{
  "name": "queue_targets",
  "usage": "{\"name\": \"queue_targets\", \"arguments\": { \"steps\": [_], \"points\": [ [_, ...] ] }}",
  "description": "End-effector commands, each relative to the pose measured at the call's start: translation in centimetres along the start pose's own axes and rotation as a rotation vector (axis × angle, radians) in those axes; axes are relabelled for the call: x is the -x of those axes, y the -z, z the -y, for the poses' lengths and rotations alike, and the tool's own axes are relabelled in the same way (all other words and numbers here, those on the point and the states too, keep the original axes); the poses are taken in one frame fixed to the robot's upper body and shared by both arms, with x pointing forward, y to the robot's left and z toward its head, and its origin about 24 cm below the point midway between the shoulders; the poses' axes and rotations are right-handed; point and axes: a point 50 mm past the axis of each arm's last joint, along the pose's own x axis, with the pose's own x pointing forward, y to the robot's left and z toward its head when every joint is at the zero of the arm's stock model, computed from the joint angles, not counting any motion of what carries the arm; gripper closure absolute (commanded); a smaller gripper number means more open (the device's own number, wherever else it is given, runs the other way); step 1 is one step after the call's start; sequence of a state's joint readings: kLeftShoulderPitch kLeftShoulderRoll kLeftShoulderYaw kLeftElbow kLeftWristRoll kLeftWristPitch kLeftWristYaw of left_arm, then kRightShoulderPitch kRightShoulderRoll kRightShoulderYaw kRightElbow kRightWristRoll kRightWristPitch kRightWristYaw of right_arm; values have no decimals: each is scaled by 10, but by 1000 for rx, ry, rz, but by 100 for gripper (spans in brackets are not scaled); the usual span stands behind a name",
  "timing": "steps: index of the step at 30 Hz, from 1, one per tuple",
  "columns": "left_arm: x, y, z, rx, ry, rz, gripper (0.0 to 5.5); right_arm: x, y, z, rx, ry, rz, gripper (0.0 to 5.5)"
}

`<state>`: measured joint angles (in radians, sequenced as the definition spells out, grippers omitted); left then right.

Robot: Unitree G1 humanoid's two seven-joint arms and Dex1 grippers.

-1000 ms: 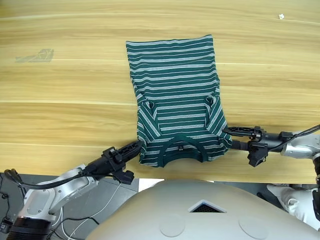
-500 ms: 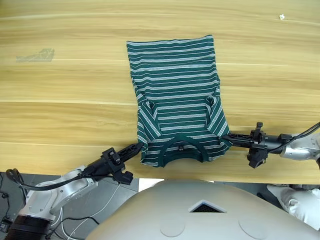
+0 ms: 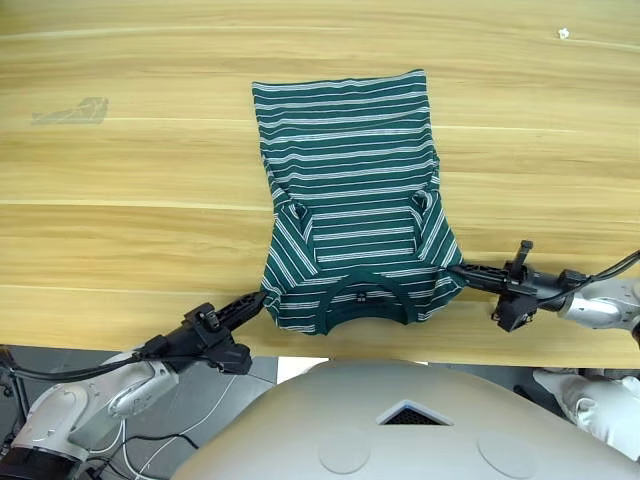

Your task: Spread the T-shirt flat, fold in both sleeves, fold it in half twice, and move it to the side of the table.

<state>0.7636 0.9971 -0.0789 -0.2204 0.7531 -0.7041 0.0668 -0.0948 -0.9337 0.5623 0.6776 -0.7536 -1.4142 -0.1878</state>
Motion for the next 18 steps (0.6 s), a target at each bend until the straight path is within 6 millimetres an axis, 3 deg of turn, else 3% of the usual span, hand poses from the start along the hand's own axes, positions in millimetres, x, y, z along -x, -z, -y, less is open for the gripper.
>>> {"name": "queue_targets", "arguments": {
  "steps": [1, 4, 6, 9, 14, 18],
  "points": [
    [5, -12, 20, 105, 177, 12, 550, 3, -4, -20, -148, -137, -64, 549],
    [9, -15, 24, 189, 282, -11, 550, 6, -13, -17, -447, -184, -155, 549],
    [15, -2, 16, 206, 320, -77, 550, 11, -18, -2, -610, -191, -170, 549],
    [25, 18, -1, 251, 323, -163, 550, 16, -22, 18, -755, -205, -160, 549],
    [43, 39, -27, 313, 328, -303, 550, 33, -30, 36, -908, -286, -184, 549],
    [45, 15, -45, 391, 352, -251, 550, 37, -48, 55, -952, -285, -126, 549]
  ]
}}
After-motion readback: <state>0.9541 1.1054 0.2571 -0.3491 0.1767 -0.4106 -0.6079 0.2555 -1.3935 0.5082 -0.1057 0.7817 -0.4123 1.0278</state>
